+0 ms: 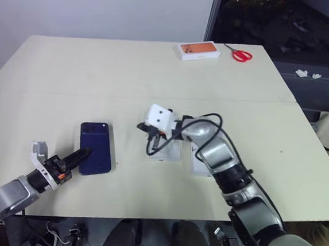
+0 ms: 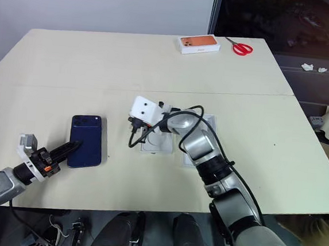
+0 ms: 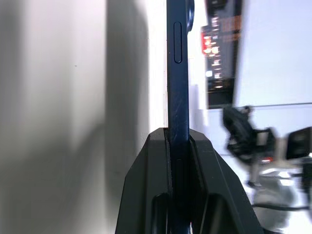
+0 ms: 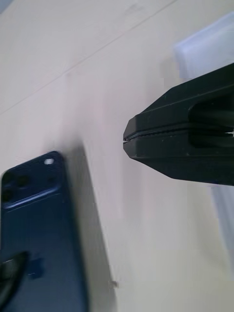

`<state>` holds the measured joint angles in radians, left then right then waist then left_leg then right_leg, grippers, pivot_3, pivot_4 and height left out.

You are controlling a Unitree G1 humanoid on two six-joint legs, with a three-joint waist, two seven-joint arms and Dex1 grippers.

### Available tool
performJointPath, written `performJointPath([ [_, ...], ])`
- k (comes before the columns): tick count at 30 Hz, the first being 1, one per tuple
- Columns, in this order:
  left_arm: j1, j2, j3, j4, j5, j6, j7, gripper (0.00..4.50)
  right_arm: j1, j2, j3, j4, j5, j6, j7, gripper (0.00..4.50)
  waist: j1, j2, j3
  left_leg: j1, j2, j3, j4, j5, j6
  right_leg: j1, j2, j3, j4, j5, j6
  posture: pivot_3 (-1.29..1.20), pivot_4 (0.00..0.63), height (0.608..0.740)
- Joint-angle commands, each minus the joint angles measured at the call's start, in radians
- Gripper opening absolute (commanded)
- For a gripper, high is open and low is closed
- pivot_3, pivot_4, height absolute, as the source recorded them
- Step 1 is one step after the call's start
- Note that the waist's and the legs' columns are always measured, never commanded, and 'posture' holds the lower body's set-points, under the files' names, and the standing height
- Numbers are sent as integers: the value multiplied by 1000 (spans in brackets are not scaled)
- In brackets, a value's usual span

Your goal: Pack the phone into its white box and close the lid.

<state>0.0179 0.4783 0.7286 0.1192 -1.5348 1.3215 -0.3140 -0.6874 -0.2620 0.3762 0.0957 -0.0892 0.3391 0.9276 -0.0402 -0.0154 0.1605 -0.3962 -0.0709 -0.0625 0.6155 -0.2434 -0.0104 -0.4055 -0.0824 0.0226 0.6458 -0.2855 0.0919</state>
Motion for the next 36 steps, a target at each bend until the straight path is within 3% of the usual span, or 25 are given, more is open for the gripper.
performJointPath([
  [1,7,20,19,-16,-103,-23,8,9,45,-50,-17,-110,60,-4,56,0,1,0,0,-1,0,0,0,0,0,-1,0,0,0,0,0,0,150,740],
  [4,11,28,6,-12,-156,-36,16,9,68,-80,-16,-160,97,24,87,0,-3,-1,0,-6,0,0,1,0,0,-2,0,0,1,0,0,0,150,740],
  [7,4,37,-11,-14,-170,-59,39,0,101,-136,-22,-213,162,95,159,830,1,-1,1,-8,1,0,1,1,-1,-4,1,0,1,0,0,0,150,740],
  [12,4,45,-36,-25,-195,-88,55,0,120,-206,2,-243,157,44,193,3328,10,-3,2,-10,0,0,3,1,0,-4,-1,-1,0,0,0,0,150,740],
  [16,3,54,-59,-33,-210,-103,59,0,114,-246,60,-185,74,-40,188,3328,20,-4,3,-10,1,0,3,1,0,-5,0,-1,0,0,0,0,150,740],
  [24,26,59,-90,-58,-226,-133,72,0,100,-259,80,-131,51,-65,210,3328,27,-4,3,-11,1,0,6,0,1,-5,0,-1,0,0,0,0,150,740],
  [27,41,57,-98,-75,-233,-144,76,0,101,-266,81,-125,51,-66,225,2480,27,-5,3,-12,1,0,7,0,1,-4,0,-1,0,0,0,0,150,740],
  [29,47,59,-104,-83,-239,-151,77,0,101,-268,79,-123,52,-65,229,1518,27,-5,3,-12,1,0,7,0,1,-4,0,-1,1,0,0,0,150,740],
  [36,52,67,-127,-93,-251,-171,82,0,99,-269,81,-112,46,-67,228,1518,27,-5,3,-12,1,-1,8,0,1,-4,0,-2,1,0,0,0,150,740],
])
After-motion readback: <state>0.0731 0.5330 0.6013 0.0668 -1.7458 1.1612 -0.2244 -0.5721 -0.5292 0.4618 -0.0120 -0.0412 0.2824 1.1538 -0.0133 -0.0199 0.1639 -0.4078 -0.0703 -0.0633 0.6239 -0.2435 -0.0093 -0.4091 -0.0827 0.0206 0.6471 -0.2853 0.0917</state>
